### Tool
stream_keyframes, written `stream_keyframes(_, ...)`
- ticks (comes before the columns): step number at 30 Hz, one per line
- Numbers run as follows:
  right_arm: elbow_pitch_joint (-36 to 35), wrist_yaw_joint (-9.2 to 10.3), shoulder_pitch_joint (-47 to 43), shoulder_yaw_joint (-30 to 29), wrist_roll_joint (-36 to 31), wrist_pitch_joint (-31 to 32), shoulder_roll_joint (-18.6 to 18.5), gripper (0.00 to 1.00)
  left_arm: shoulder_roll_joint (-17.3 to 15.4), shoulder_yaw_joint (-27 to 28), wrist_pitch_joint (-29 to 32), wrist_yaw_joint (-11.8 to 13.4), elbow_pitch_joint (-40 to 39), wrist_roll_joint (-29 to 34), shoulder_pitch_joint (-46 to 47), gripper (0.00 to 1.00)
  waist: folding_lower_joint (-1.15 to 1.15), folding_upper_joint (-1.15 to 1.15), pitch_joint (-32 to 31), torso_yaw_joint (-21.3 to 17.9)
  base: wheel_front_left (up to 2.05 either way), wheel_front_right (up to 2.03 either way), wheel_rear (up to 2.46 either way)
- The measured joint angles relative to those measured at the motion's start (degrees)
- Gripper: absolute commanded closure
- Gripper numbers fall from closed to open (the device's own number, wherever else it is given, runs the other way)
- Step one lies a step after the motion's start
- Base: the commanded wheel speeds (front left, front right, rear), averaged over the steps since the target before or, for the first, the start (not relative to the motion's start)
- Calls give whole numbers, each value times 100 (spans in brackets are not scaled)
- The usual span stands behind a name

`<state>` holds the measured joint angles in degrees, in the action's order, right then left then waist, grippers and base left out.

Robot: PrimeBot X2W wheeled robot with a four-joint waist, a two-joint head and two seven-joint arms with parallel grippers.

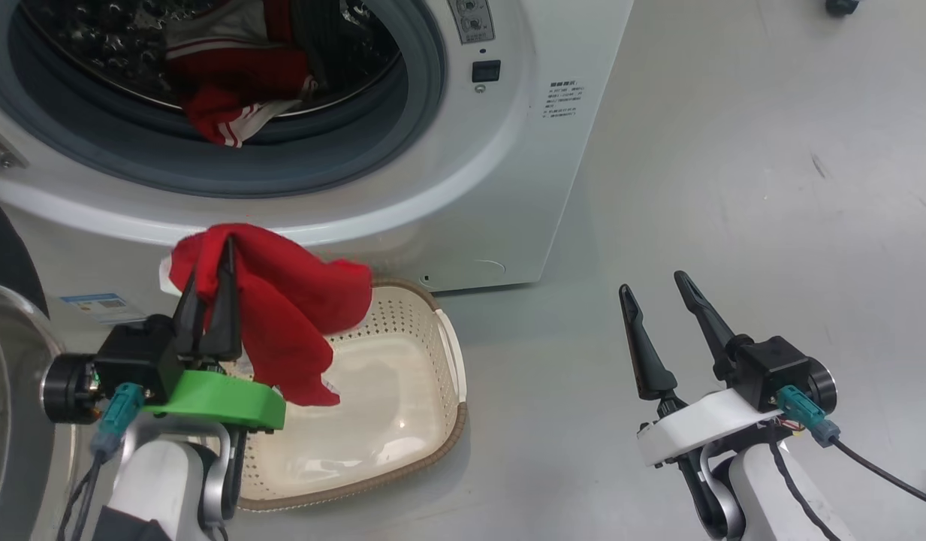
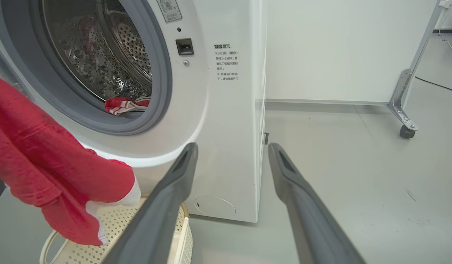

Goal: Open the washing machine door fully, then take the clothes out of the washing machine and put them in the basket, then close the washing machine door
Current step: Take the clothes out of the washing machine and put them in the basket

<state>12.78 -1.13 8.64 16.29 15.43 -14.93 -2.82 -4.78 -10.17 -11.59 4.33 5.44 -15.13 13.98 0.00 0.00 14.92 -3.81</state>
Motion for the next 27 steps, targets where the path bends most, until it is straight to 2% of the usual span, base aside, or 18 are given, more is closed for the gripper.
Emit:
stream_keyframes(14,-345,-22,278,102,1,0,0,0,52,-2,246,-12,888,-354,-86,100,0,0,759,-185,0,0,0)
stream_keyframes(27,-665,85,785,323,171,-1,-2,0,-127,166,748,-202,2037,-509,835,100,0,0,1795,-474,0,0,0)
